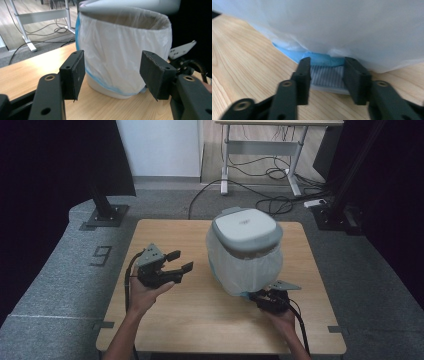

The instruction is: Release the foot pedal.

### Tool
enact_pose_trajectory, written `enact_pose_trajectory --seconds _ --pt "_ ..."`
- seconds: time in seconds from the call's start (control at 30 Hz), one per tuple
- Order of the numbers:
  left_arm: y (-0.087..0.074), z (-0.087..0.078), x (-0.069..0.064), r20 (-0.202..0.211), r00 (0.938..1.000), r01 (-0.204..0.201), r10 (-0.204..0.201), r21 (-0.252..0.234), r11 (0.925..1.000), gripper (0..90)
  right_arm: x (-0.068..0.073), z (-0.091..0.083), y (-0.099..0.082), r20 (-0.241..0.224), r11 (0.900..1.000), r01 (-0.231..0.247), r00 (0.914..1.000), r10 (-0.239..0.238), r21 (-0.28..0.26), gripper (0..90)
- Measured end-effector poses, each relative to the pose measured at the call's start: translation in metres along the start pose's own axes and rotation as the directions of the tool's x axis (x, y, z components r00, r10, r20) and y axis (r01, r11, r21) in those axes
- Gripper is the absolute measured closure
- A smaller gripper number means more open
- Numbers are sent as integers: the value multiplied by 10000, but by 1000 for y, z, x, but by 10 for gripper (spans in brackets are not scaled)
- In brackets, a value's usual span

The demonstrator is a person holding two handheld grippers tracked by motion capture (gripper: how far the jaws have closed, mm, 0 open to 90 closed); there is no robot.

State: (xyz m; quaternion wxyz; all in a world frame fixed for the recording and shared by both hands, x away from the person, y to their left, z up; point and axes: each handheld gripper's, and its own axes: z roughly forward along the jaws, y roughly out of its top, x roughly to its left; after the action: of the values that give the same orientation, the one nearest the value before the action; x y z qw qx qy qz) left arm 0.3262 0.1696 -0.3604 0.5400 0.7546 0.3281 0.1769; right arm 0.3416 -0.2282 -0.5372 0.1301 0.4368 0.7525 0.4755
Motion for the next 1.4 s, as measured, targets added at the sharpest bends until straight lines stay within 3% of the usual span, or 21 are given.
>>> enact_pose_trajectory --seconds 0.03,0.23,0.43,0.87,1.03,1.2,1.23,1.27,1.3,1.4 --pt "-6 0 1 -42 10000 47 -46 39 10000 374 1 -3 2 304 9999 -101 9995 101 13 421" --pt "-25 -2 2 -144 9999 91 -88 191 9998 374 2 -11 -1 741 9996 258 9969 -250 -96 392" --pt "-46 -2 1 -206 9997 171 -163 364 9992 374 6 -23 -2 915 9974 681 9936 -655 -254 381" --pt "-89 -3 -2 -442 9986 320 -291 675 9972 376 -1 -56 -12 1046 9951 815 9917 -754 -560 370" --pt "-105 -5 1 -591 9976 429 -364 1123 9927 375 -13 -68 -22 1140 9983 416 9928 -368 -404 361" --pt "-125 -11 6 -959 9942 628 -494 1415 9879 375 -23 -71 -27 1478 9993 360 9884 -338 -126 359" --pt "-134 -12 7 -1174 9926 525 -324 1722 9837 375 -30 -70 -29 1684 9993 361 9850 -367 67 358" --pt "-134 -12 7 -1174 9926 525 -324 1722 9837 375 -30 -70 -29 1684 9993 361 9850 -367 67 358" --pt "-143 -11 8 -1346 9907 471 -198 2026 9781 375 -36 -70 -31 1768 9993 273 9838 -313 250 357" --pt "-148 -8 9 -1382 9901 533 -230 2197 9741 375 -41 -70 -33 1803 9994 170 9834 -220 292 357"
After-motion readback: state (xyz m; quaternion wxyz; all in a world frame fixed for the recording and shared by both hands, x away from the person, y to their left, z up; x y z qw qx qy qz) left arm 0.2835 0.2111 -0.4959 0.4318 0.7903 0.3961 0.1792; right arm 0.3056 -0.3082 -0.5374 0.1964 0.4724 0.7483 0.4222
